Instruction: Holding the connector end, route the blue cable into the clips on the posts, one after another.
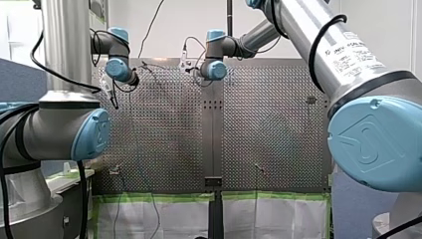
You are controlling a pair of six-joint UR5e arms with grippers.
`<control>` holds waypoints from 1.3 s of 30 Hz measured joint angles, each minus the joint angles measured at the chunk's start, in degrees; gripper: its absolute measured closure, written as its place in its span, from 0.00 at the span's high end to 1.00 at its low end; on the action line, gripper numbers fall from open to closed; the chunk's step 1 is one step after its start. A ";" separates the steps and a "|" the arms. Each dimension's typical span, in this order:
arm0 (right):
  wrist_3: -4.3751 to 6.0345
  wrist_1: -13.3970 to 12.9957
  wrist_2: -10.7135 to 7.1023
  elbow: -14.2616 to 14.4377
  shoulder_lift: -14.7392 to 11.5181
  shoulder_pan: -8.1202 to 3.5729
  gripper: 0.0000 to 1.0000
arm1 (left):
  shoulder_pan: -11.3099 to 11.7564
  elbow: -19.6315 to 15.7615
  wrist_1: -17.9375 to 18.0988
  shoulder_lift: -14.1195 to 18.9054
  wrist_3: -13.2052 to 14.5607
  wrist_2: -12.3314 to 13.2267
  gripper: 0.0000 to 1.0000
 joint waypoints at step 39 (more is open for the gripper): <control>-0.27 0.56 0.08 0.01 0.00 -0.02 0.00 | -1.37 -2.90 -6.06 11.71 8.54 -1.24 1.00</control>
